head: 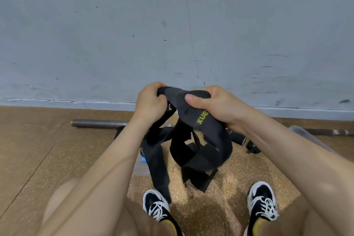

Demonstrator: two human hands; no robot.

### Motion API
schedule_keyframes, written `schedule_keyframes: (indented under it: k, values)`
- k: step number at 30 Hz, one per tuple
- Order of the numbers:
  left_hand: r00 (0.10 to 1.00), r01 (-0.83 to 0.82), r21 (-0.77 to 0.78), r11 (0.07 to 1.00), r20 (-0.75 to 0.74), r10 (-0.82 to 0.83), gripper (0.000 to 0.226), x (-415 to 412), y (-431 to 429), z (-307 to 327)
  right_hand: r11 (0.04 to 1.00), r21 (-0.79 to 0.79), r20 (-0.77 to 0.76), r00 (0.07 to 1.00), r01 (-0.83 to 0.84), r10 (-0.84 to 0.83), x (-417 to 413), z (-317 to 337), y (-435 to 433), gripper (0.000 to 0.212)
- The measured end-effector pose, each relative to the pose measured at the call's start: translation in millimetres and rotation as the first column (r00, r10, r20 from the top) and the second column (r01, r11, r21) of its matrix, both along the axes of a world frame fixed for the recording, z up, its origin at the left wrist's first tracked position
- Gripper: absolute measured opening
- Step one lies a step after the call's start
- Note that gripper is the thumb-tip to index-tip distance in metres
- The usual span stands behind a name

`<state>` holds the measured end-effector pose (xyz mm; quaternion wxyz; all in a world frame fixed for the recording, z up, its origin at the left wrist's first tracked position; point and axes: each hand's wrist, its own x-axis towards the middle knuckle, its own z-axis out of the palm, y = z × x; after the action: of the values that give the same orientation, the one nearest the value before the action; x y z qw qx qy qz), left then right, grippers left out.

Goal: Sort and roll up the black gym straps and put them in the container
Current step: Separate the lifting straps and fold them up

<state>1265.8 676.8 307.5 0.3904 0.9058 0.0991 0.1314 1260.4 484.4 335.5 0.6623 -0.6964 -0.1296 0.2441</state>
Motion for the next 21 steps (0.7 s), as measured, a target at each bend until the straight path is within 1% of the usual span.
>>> schedule_keyframes:
  k: [2, 4, 5, 7, 8, 9, 10, 11, 12, 13, 15, 16, 18, 19, 20, 21]
  values:
    - [0.999, -0.008, -0.073, 0.997, -0.043, 0.004, 0.03, 1.5, -6.7, -9.3, 0.986, -0.161, 0.079, 0.995, -0.054, 0.067, -2.7, 5.3, -2.6, 0.017]
    - [0.995, -0.008, -0.077, 0.997, -0.095, 0.0, 0.029, 2.2, -8.0, -20.8, 0.955, -0.28, 0.107, 0.985, -0.103, 0.137, -5.9, 11.5, -6.9, 0.019]
    - [0.991, -0.057, -0.071, 0.996, -0.124, 0.048, 0.031, 3.6, 1.5, -25.1, 0.934, -0.33, 0.107, 0.977, -0.14, 0.184, -8.3, 17.9, -13.3, 0.02]
    - [0.944, -0.267, -0.09, 0.959, -0.223, 0.242, 0.033, 7.4, 44.9, -29.3, 0.911, -0.361, 0.112, 0.961, -0.197, 0.252, -10.7, 34.8, -37.2, 0.018]
    - [0.898, -0.382, -0.065, 0.922, -0.26, 0.354, 0.032, 6.1, 69.7, -28.9, 0.926, -0.339, 0.125, 0.967, -0.167, 0.22, -7.7, 42.4, -54.2, 0.017]
    - [0.874, -0.43, -0.063, 0.9, -0.278, 0.398, 0.03, 3.9, 87.9, -28.1, 0.945, -0.317, 0.137, 0.981, -0.085, 0.134, -1.8, 45.4, -72.2, 0.017]
    - [0.876, -0.442, -0.123, 0.889, -0.273, 0.398, 0.025, 0.7, 91.5, -26.1, 0.952, -0.307, 0.148, 0.988, 0.013, 0.035, 4.2, 41.6, -85.9, 0.018]
    - [0.9, -0.408, -0.201, 0.891, -0.253, 0.355, 0.023, -3.6, 82.1, -19.9, 0.942, -0.328, 0.154, 0.988, 0.068, -0.017, 8.1, 33.1, -92.8, 0.014]
    - [0.928, -0.347, -0.27, 0.898, -0.236, 0.288, 0.024, -7.8, 67.7, -15.2, 0.93, -0.363, 0.154, 0.988, 0.062, -0.006, 8.6, 23.3, -89.2, 0.007]
    - [0.95, -0.27, -0.307, 0.913, -0.239, 0.2, 0.026, -8.6, 51.7, -11.6, 0.92, -0.391, 0.151, 0.988, 0.02, 0.042, 7.2, 11.3, -80.2, 0.011]
    - [0.977, -0.12, -0.36, 0.925, -0.206, 0.046, 0.028, -7.6, 27.5, -4.2, 0.893, -0.449, 0.168, 0.978, -0.039, 0.127, 10.8, -16.3, -64.4, 0.039]
    - [0.984, -0.053, -0.402, 0.914, -0.175, -0.02, 0.029, -7.3, 22.1, 1.4, 0.862, -0.505, 0.205, 0.965, -0.037, 0.162, 13.1, -26.9, -59.2, 0.049]
    - [0.99, 0.086, -0.516, 0.852, -0.052, -0.131, 0.033, -9.5, 16.2, 17.6, 0.767, -0.641, 0.272, 0.939, 0.012, 0.213, 19.3, -40.0, -57.0, 0.055]
    - [0.983, 0.157, -0.571, 0.806, 0.014, -0.182, 0.037, -9.6, 17.4, 22.1, 0.728, -0.685, 0.273, 0.935, 0.023, 0.227, 21.7, -45.3, -58.5, 0.059]
    - [0.961, 0.245, -0.631, 0.736, 0.059, -0.269, 0.037, -13.1, 14.8, 29.5, 0.702, -0.712, 0.255, 0.937, 0.015, 0.238, 22.6, -47.8, -58.9, 0.068]
    - [0.93, 0.323, -0.686, 0.652, 0.103, -0.352, 0.032, -15.2, 14.2, 33.0, 0.682, -0.732, 0.228, 0.941, -0.006, 0.252, 24.2, -49.5, -58.7, 0.081]
